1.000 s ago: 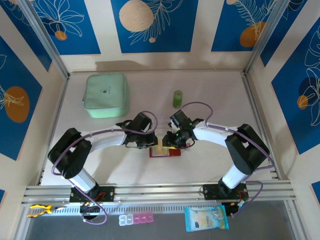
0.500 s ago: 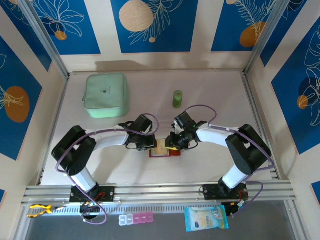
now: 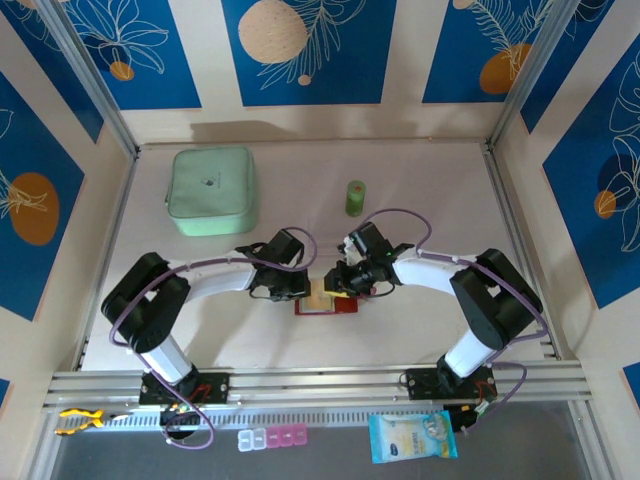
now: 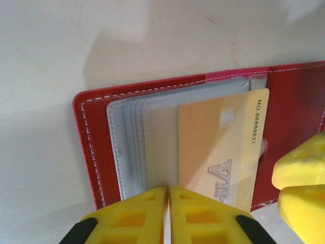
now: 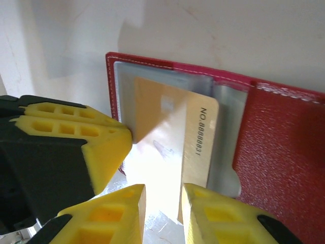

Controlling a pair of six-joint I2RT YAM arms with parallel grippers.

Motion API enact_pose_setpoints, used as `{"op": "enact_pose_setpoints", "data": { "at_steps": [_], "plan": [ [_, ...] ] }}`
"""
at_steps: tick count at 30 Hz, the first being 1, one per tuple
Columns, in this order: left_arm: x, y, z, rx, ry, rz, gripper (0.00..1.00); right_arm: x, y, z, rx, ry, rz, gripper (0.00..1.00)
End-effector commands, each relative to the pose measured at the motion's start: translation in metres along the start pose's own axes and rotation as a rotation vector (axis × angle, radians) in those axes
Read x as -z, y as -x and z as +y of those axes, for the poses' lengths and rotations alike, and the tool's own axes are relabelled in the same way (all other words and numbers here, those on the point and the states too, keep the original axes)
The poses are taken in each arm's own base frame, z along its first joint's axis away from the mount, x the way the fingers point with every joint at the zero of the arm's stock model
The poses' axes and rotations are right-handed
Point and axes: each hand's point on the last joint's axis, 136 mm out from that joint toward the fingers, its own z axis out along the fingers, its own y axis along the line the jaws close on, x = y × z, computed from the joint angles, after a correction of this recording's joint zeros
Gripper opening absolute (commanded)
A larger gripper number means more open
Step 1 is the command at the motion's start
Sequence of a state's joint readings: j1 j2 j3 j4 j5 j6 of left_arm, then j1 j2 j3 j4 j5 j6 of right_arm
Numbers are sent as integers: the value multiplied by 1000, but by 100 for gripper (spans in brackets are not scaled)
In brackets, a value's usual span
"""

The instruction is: Take the credit cards out of the card holder

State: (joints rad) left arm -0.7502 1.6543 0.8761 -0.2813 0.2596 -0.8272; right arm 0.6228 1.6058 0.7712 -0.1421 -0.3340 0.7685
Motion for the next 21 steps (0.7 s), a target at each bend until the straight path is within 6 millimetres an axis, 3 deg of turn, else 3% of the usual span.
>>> {"op": "enact_pose_setpoints", "data": {
  "at_steps": [1, 12, 21],
  "plan": [
    [1, -7, 20, 0, 76, 17, 11, -6, -6, 8, 5, 31, 41, 27],
    [1, -7, 18, 5, 63, 19, 11, -9, -8, -14, -28, -72, 42, 26],
    [3, -4, 11, 8, 39, 11, 11, 4, -5, -4, -4, -62, 15, 26]
  ]
}}
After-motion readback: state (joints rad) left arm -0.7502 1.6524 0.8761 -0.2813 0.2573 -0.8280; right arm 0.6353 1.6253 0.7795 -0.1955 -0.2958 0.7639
